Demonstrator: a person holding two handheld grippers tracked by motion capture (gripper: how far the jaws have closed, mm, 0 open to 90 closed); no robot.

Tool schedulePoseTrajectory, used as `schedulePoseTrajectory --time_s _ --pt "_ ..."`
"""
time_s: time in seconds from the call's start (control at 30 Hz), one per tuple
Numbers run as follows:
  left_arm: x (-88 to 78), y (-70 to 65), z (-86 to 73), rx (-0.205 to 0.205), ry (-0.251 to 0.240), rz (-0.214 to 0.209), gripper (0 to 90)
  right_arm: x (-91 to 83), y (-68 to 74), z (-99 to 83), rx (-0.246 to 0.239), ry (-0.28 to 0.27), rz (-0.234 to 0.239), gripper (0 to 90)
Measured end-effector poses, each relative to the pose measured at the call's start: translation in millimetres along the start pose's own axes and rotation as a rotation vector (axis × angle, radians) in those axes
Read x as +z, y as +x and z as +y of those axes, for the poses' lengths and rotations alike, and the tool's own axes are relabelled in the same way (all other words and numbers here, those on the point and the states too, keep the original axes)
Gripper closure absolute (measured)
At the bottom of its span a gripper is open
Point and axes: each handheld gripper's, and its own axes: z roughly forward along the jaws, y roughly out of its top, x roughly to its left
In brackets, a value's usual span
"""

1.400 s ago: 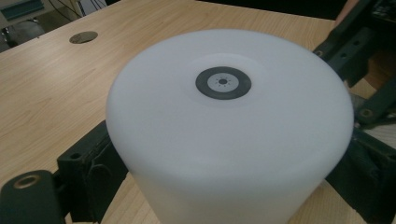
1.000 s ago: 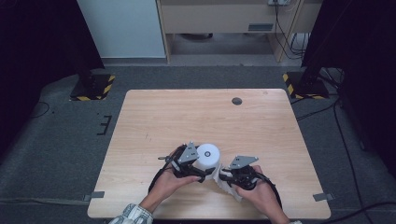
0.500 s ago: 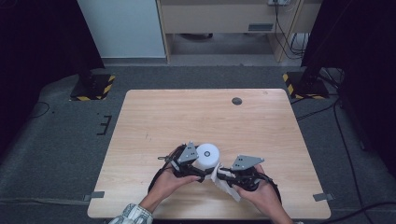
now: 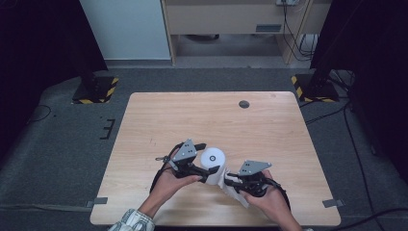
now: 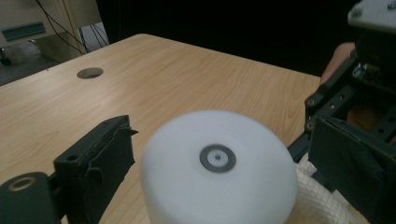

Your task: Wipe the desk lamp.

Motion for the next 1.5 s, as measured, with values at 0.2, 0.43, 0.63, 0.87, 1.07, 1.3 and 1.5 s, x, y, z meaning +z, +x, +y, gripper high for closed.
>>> schedulePoseTrajectory --time_s 0.2,0.43,0.63,0.87,1.07,1.3,1.5 --pt "8.5 11.1 4.2 -0.034 0.046 -0.011 18.3 1.0 0.4 -0.3 -0.003 -0.002 0.009 75.0" --pt "13.5 12.8 2.0 -0.100 0.095 -0.044 18.3 1.7 2.6 1.3 -0.014 -0.012 0.022 75.1" --pt "14.1 14.6 0.9 -0.115 0.092 -0.054 18.6 -4.1 9.9 11.2 -0.019 -0.074 0.058 75.2" --pt "12.9 16.8 0.4 -0.120 0.091 -0.045 18.8 6.9 15.7 13.9 -0.045 -0.061 0.059 75.4" --pt "12.9 16.7 0.4 -0.121 0.089 -0.044 18.8 23.7 16.1 3.6 -0.055 0.035 0.049 75.5" --pt "13.0 16.9 0.5 -0.119 0.091 -0.046 18.8 9.6 23.8 19.1 -0.051 -0.077 0.081 75.4" --pt "13.1 16.4 0.9 -0.118 0.093 -0.044 18.8 19.3 28.7 21.1 -0.071 -0.079 0.090 75.4"
